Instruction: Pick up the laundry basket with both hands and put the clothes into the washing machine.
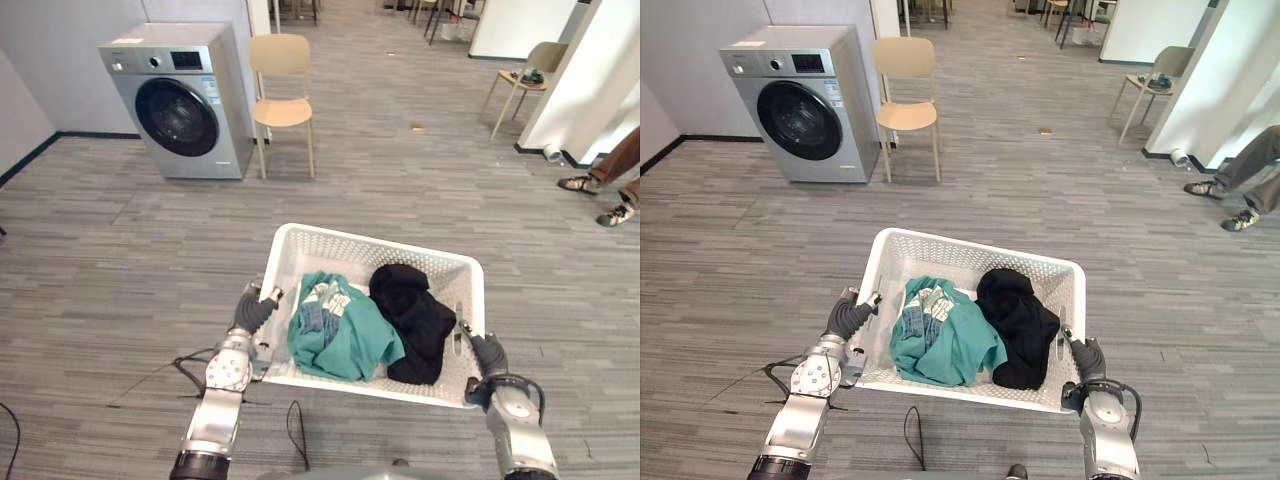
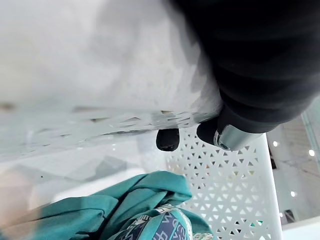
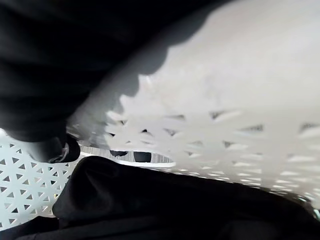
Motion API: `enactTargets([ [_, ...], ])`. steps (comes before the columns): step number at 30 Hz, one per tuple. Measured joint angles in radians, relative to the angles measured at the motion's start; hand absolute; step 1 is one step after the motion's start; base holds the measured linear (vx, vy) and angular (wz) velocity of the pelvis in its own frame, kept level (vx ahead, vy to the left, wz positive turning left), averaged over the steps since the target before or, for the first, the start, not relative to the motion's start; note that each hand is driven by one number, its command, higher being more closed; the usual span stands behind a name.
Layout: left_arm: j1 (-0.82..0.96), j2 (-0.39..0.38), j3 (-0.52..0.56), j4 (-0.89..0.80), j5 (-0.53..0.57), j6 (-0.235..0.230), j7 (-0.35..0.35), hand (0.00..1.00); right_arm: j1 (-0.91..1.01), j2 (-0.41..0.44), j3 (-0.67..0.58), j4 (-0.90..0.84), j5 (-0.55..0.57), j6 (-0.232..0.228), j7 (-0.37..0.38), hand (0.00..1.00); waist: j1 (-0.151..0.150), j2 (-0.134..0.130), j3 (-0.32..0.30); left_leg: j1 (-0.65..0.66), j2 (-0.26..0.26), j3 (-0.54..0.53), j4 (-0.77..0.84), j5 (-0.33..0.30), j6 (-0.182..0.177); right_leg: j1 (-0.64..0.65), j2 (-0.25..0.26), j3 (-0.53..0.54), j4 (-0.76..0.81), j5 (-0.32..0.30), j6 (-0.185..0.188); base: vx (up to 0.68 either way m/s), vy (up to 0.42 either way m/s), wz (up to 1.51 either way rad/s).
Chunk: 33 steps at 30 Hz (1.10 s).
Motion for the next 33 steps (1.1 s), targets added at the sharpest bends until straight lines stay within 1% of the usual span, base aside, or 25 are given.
enactTargets([
  [1,0.0,0.0,-0.02,0.0,0.011,0.002,0.001,1.0,0.015,0.008,-0.007,0.012,0.014,-0.007,-0.018,1.0,-0.008,-0.003,0.007,-0.006,-0.001,-0.001,-0.007,0.002,0.0,-0.006,0.001,0.002,-0.002,0.001,-0.002,-0.06,-0.024,-0.02],
  [3,-0.003,0.0,-0.041,0.0,0.023,0.002,0.003,1.0,0.035,0.009,-0.009,0.021,0.022,-0.017,-0.034,1.0,-0.011,-0.002,0.009,-0.021,-0.002,-0.001,-0.015,0.004,-0.001,-0.019,0.002,0.005,-0.007,0.003,-0.004,-0.03,-0.012,-0.01],
  [8,-0.053,0.0,-0.083,0.0,0.054,0.002,0.018,1.0,0.06,0.017,-0.021,0.021,0.059,-0.042,-0.082,1.0,-0.042,0.019,0.049,-0.043,0.0,-0.034,-0.031,0.013,-0.008,-0.034,0.005,-0.019,0.009,-0.004,-0.01,0.02,-0.023,0.18],
  [10,-0.081,-0.001,-0.09,0.001,0.06,0.002,0.019,1.0,0.057,0.016,-0.035,0.015,0.072,-0.049,-0.082,1.0,-0.043,0.025,0.056,-0.054,0.001,-0.064,-0.025,0.016,-0.009,-0.047,0.006,-0.006,0.055,-0.03,-0.019,0.04,0.02,0.41],
  [11,-0.089,0.0,-0.085,0.001,0.061,0.001,0.024,1.0,0.052,0.02,-0.036,0.007,0.078,-0.05,-0.082,1.0,-0.04,0.024,0.057,-0.056,0.001,-0.08,-0.017,0.018,-0.011,-0.066,0.007,0.042,0.11,-0.064,-0.028,0.08,0.04,0.57],
  [12,-0.092,0.001,-0.079,0.001,0.061,0.001,0.028,1.0,0.058,0.024,-0.035,-0.014,0.078,-0.054,-0.082,1.0,-0.042,0.021,0.058,-0.058,0.002,-0.112,0.0,0.017,-0.011,-0.066,0.004,0.056,0.146,-0.101,-0.03,0.09,0.019,0.63],
  [13,-0.093,0.001,-0.077,0.001,0.06,0.0,0.031,1.0,0.057,0.024,-0.034,-0.021,0.078,-0.059,-0.082,1.0,-0.04,0.019,0.058,-0.066,0.003,-0.124,0.014,0.016,-0.013,-0.065,0.002,0.054,0.16,-0.118,-0.03,0.09,-0.033,0.74],
  [14,-0.097,0.001,-0.075,0.001,0.058,-0.005,0.042,1.0,0.047,0.021,-0.03,-0.026,0.078,-0.072,-0.082,1.0,-0.035,0.014,0.063,-0.093,0.013,-0.146,0.061,0.008,-0.026,-0.061,0.003,0.045,0.179,-0.154,-0.025,0.06,-0.108,0.71],
  [15,-0.102,0.001,-0.063,0.001,0.056,-0.012,0.046,1.0,0.031,0.014,-0.018,-0.029,0.078,-0.077,-0.082,1.0,-0.032,0.019,0.078,-0.131,0.032,-0.166,0.14,-0.012,-0.041,-0.042,0.015,0.037,0.183,-0.195,-0.014,0.03,-0.151,0.78],
  [17,-0.104,0.0,-0.043,0.0,0.046,-0.016,0.049,1.0,0.012,0.0,-0.002,-0.032,0.078,-0.079,-0.082,1.0,-0.023,0.038,0.114,-0.195,0.074,-0.162,0.309,-0.026,-0.043,-0.004,0.043,0.001,0.188,-0.219,-0.015,0.0,-0.139,0.58],
  [18,-0.099,-0.001,-0.033,0.001,0.034,-0.015,0.049,1.0,0.031,-0.007,0.003,-0.071,0.078,-0.077,-0.084,1.0,-0.004,0.063,0.135,-0.251,0.13,-0.153,0.471,-0.012,-0.04,0.049,0.073,-0.025,0.183,-0.246,-0.025,0.0,-0.086,0.45],
  [19,-0.096,-0.001,-0.025,0.0,0.029,-0.016,0.049,1.0,0.036,-0.006,0.002,-0.08,0.078,-0.077,-0.087,1.0,-0.001,0.06,0.14,-0.279,0.144,-0.15,0.522,0.007,-0.04,0.069,0.076,-0.034,0.179,-0.255,-0.031,0.04,-0.081,0.59],
  [20,-0.095,-0.004,-0.027,0.0,0.023,-0.019,0.051,1.0,0.04,0.0,0.003,-0.101,0.077,-0.074,-0.096,1.0,0.002,0.044,0.145,-0.315,0.154,-0.131,0.538,-0.005,-0.036,0.094,0.069,-0.055,0.163,-0.261,-0.032,0.08,-0.037,0.47],
  [22,-0.096,-0.023,-0.027,-0.022,0.012,-0.044,0.063,1.0,0.036,-0.018,-0.008,-0.152,0.077,-0.075,-0.103,1.0,0.013,0.048,0.146,-0.37,0.135,-0.099,0.423,-0.01,-0.026,0.096,0.053,-0.066,0.135,-0.263,-0.03,0.11,0.025,0.29],
  [23,-0.098,-0.038,-0.027,-0.03,0.012,-0.054,0.066,1.0,0.03,-0.024,-0.019,-0.176,0.077,-0.075,-0.107,1.0,0.019,0.043,0.148,-0.407,0.109,-0.099,0.329,-0.002,-0.028,0.094,0.036,-0.065,0.121,-0.269,-0.02,0.13,0.096,0.09],
  [24,-0.098,-0.044,-0.026,-0.034,0.012,-0.056,0.069,1.0,0.028,-0.029,-0.02,-0.182,0.077,-0.076,-0.109,1.0,0.021,0.04,0.147,-0.419,0.099,-0.1,0.268,0.004,-0.037,0.094,0.027,-0.064,0.117,-0.273,-0.013,0.21,0.155,-0.02],
  [25,-0.098,-0.05,-0.025,-0.042,0.012,-0.057,0.071,1.0,0.019,-0.041,-0.02,-0.182,0.077,-0.076,-0.11,1.0,0.025,0.043,0.145,-0.42,0.086,-0.101,0.139,0.027,-0.069,0.096,0.016,-0.06,0.115,-0.285,0.012,0.27,0.208,-0.22],
  [26,-0.098,-0.051,-0.025,-0.043,0.012,-0.058,0.075,1.0,0.013,-0.042,-0.017,-0.18,0.077,-0.076,-0.114,1.0,0.035,0.048,0.141,-0.413,0.075,-0.1,0.127,0.125,-0.056,0.106,0.0,-0.035,0.126,-0.303,0.042,0.39,0.297,-0.37],
  [27,-0.097,-0.042,-0.024,-0.043,0.012,-0.058,0.08,1.0,0.016,-0.033,-0.013,-0.18,0.077,-0.076,-0.12,1.0,0.045,0.025,0.141,-0.408,0.045,-0.099,0.16,0.139,-0.03,0.109,-0.035,-0.02,0.146,-0.323,0.067,0.47,0.29,-0.44],
  [28,-0.094,-0.036,-0.024,-0.043,0.013,-0.055,0.08,1.0,0.019,-0.026,-0.011,-0.177,0.076,-0.076,-0.123,1.0,0.046,0.003,0.138,-0.407,0.027,-0.095,0.212,0.109,0.009,0.111,-0.061,-0.003,0.186,-0.328,0.078,0.55,0.293,-0.3],
  [29,-0.093,-0.036,-0.022,-0.042,0.013,-0.045,0.081,1.0,0.018,-0.021,-0.007,-0.176,0.072,-0.075,-0.123,1.0,0.044,0.0,0.14,-0.4,0.018,-0.076,0.281,0.054,0.032,0.08,-0.098,0.026,0.304,-0.328,0.078,0.49,0.245,-0.22],
  [30,-0.093,-0.032,-0.022,-0.042,0.013,-0.043,0.081,1.0,0.018,-0.019,-0.006,-0.172,0.07,-0.074,-0.123,1.0,0.044,0.0,0.14,-0.384,0.016,-0.059,0.3,0.029,0.04,0.045,-0.119,0.051,0.4,-0.324,0.073,0.51,0.299,-0.26],
  [31,-0.09,-0.013,-0.02,-0.042,0.013,-0.042,0.081,1.0,0.011,-0.007,0.0,-0.159,0.065,-0.073,-0.122,1.0,0.045,-0.003,0.144,-0.323,0.009,-0.032,0.302,-0.018,0.058,-0.049,-0.161,0.083,0.626,-0.277,0.008,0.51,0.265,-0.39],
  [32,-0.081,0.005,-0.007,-0.042,0.013,-0.04,0.082,1.0,-0.002,0.01,0.014,-0.128,0.064,-0.072,-0.12,1.0,0.039,-0.001,0.147,-0.24,0.007,-0.018,0.279,-0.053,0.068,-0.116,-0.166,0.105,0.828,-0.271,-0.008,0.52,0.228,-0.41],
  [33,-0.075,0.012,-0.001,-0.042,0.014,-0.039,0.082,1.0,-0.005,0.017,0.023,-0.114,0.064,-0.072,-0.119,1.0,0.037,0.002,0.149,-0.193,0.007,-0.013,0.258,-0.066,0.067,-0.141,-0.155,0.103,0.901,-0.286,-0.018,0.53,0.147,-0.41],
])
